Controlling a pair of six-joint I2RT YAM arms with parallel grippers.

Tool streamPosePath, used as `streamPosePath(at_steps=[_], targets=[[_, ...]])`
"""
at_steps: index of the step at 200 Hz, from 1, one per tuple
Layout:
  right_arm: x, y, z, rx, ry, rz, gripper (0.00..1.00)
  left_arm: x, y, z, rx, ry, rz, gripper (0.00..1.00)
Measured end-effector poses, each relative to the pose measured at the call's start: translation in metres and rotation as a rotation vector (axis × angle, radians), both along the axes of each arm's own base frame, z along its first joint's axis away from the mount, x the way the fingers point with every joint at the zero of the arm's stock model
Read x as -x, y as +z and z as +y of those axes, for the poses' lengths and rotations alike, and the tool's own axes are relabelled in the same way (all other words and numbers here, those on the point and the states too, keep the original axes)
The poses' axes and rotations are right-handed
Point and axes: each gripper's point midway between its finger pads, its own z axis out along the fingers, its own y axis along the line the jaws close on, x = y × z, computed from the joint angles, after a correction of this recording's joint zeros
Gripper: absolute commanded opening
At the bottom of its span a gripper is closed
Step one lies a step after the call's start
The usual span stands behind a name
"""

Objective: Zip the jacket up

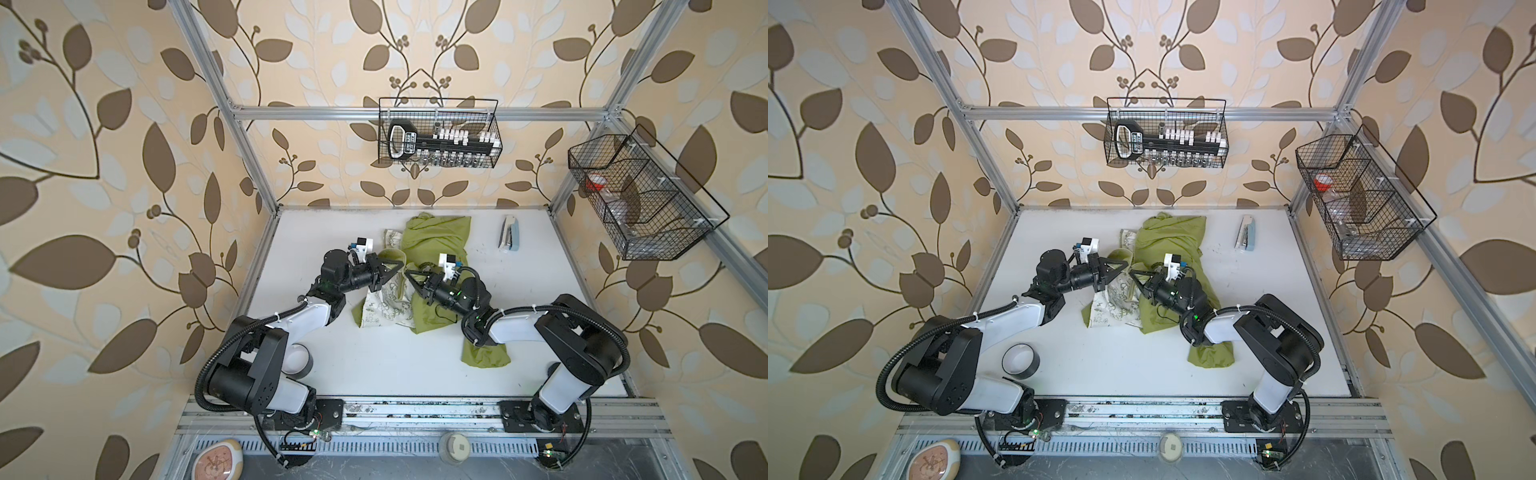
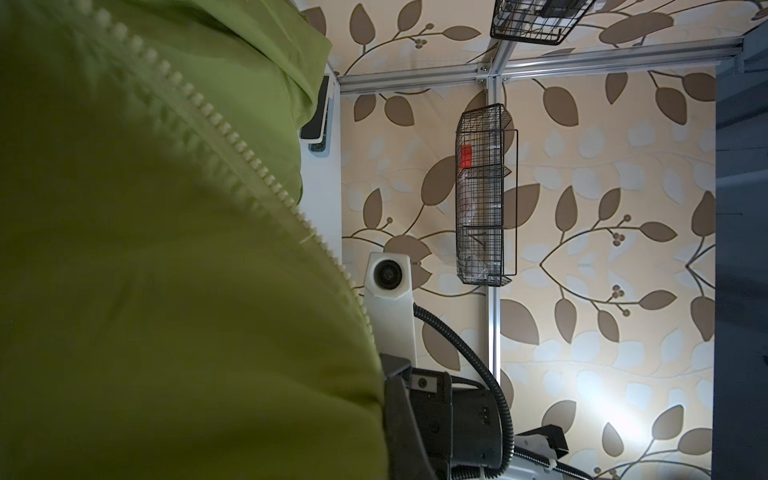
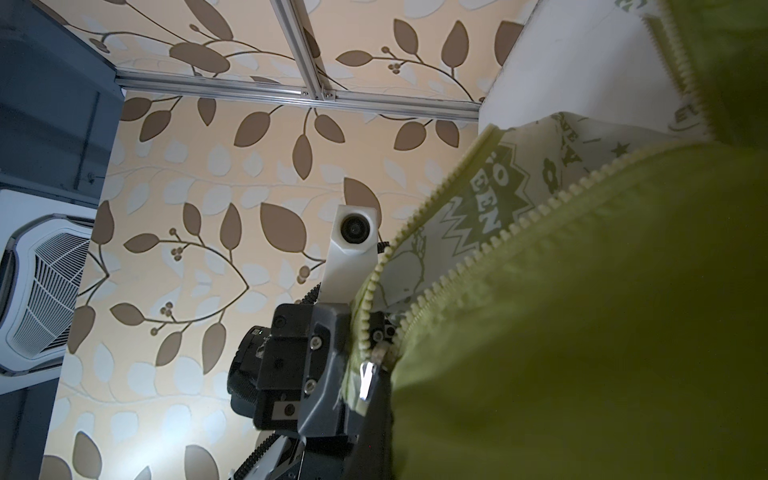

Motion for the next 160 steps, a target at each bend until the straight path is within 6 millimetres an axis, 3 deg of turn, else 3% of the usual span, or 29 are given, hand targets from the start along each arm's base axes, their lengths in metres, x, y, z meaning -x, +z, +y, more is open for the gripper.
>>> streamPosePath(at_steps=[69,123,160], targets=[[0.002,-0.004,0.001,0.009,0.010,0.010,0.00,0.003,-0.005,0.001,0.002,0.002,-0.006,0.00],[0.009,-0.015,-0.001,0.027,0.023,0.030,0.19,0.008,-0.011,0.001,-0.001,-0.008,0.006,0.00],[0.025,-0.013,0.000,0.050,0.055,0.021,0.36,0.009,-0.011,0.000,0.000,-0.017,0.007,0.00]])
